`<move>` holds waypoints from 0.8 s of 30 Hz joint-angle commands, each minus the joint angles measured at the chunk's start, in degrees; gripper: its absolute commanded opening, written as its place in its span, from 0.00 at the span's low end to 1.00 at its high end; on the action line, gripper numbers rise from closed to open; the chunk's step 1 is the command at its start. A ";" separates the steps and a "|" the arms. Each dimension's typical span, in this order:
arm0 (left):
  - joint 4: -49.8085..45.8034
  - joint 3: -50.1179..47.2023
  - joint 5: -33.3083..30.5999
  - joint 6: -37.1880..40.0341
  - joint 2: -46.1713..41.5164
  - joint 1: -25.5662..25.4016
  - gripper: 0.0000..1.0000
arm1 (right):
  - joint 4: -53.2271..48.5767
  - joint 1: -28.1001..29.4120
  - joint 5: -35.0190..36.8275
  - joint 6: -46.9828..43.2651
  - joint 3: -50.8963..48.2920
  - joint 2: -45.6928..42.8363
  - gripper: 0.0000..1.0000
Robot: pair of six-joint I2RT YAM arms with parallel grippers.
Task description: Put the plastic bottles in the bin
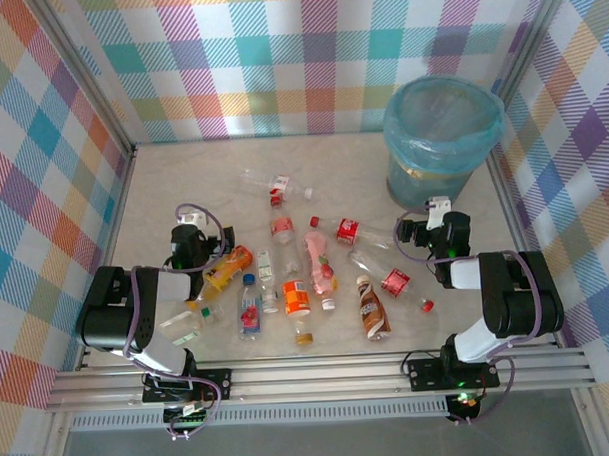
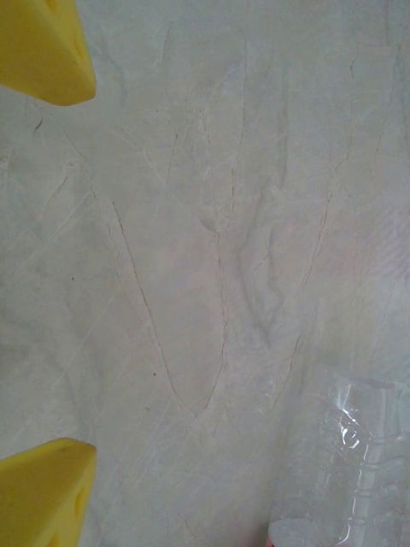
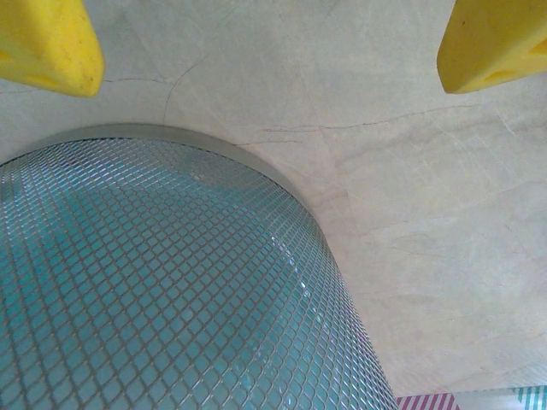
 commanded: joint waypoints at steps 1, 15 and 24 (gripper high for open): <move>1.25 0.93 0.00 -0.48 0.22 0.49 1.00 | 2.14 -0.22 0.34 0.70 0.84 -0.31 1.00; 1.38 0.84 0.30 -0.53 0.13 0.58 1.00 | 2.10 -0.27 0.34 0.73 0.88 -0.27 1.00; -7.17 0.45 -3.45 0.29 -11.31 -1.09 0.93 | -6.13 -0.25 2.98 1.64 0.66 -10.45 1.00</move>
